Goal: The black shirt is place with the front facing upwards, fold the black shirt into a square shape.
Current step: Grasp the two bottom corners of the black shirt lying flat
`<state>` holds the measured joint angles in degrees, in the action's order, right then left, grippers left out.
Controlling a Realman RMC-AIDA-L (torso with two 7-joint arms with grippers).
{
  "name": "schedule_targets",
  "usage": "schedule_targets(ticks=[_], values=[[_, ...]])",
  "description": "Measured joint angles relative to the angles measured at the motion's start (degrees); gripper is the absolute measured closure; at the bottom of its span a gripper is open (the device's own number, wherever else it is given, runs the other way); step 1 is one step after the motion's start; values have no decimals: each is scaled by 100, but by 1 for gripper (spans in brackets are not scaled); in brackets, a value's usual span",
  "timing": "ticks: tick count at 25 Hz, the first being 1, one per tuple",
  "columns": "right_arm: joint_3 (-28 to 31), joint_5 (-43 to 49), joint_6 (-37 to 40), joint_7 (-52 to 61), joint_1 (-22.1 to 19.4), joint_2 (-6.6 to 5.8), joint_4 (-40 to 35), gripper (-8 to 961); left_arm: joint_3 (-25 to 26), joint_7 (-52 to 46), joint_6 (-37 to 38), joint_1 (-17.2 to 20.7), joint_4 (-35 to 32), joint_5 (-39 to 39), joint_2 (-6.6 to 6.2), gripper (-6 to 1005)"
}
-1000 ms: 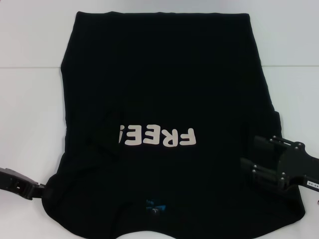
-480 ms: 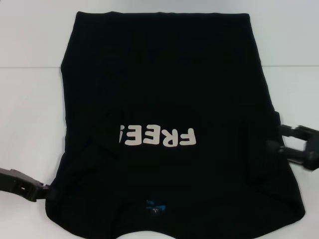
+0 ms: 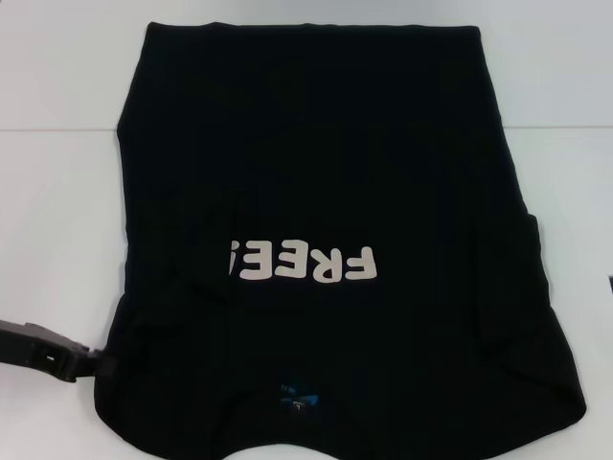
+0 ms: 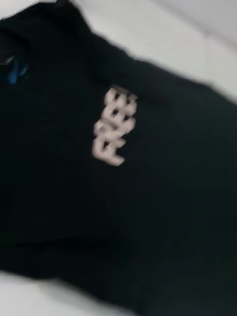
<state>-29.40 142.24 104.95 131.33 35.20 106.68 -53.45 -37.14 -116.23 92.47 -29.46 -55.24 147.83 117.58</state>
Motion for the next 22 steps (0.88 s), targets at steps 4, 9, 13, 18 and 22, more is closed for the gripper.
schedule_targets(ticks=[4, 9, 13, 18, 22], values=[[-69, 880, 395, 375, 246, 51, -91, 221, 235, 72, -2, -42, 36, -1, -24, 977], [-86, 1407, 521, 407, 292, 126, 221, 222, 310, 97, -10, -48, 42, -13, -33, 978], [-47, 1384, 310, 342, 221, 99, 599, 221, 313, 131, -10, -44, 92, -56, -29, 977], [-80, 1387, 22, 257, 228, 125, 1054, 221, 313, 135, -24, -47, 150, -62, -26, 977], [-110, 1410, -184, 247, 237, 168, 1214, 220, 313, 136, -28, -49, 183, -62, -28, 976]])
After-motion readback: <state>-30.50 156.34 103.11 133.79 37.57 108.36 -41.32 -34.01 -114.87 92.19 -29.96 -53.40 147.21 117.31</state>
